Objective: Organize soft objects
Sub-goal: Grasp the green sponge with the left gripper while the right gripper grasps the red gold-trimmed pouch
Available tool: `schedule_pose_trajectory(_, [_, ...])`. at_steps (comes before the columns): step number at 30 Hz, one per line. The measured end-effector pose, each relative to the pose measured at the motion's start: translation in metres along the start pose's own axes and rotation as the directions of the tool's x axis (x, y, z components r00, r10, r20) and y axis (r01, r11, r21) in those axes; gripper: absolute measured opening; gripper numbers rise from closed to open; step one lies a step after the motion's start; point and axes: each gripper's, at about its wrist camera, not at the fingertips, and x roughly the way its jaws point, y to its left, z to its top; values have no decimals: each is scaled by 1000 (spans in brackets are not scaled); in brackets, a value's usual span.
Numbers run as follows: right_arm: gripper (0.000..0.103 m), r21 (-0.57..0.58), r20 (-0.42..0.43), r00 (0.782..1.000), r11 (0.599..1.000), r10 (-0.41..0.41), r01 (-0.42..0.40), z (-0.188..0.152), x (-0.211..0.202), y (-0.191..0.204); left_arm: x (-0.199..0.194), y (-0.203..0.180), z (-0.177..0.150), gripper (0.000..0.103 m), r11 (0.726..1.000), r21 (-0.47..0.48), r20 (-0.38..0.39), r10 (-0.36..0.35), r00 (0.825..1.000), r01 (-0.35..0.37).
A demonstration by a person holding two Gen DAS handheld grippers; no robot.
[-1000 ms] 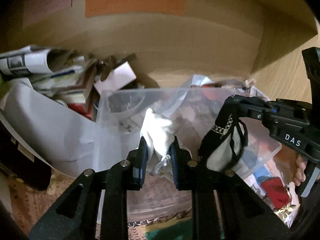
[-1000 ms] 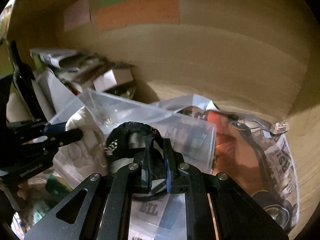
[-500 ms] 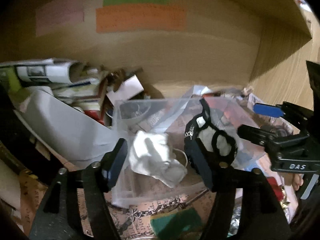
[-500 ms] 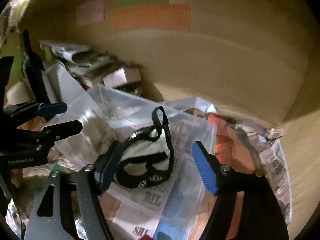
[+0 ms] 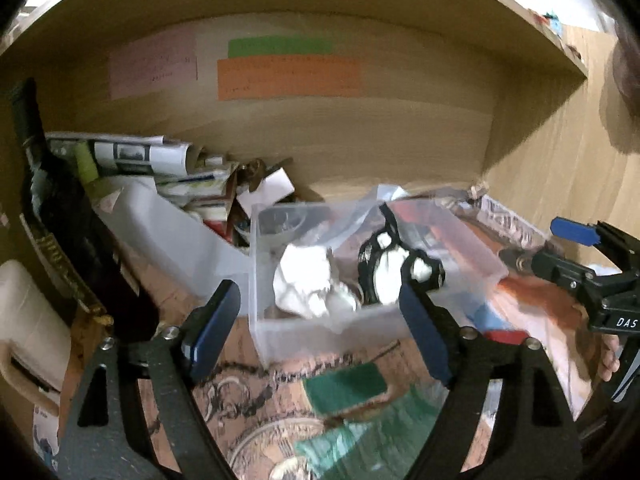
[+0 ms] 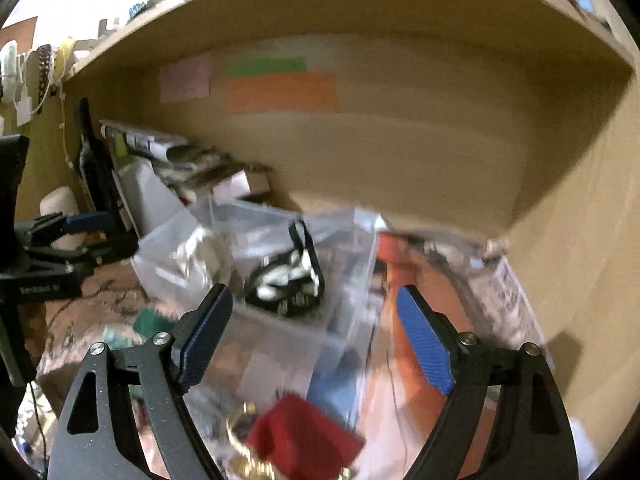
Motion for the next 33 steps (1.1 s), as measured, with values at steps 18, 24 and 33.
schedule_pose_trajectory(18, [82,158,-251,968,987,3,38,-81,13,-37,41,-10,-55,82,999,-42,-185,-40,982,32])
schedule_pose_trajectory(24, [82,210,-269,963,976,0,58,-91,8,-56,57,-13,-61,74,998,-51,-215,-50,975,40])
schedule_pose_trajectory(33, [57,144,-265,964,989,5,34,-100,-3,-38,58,-13,-65,54,997,-57,-204,-68,977,57])
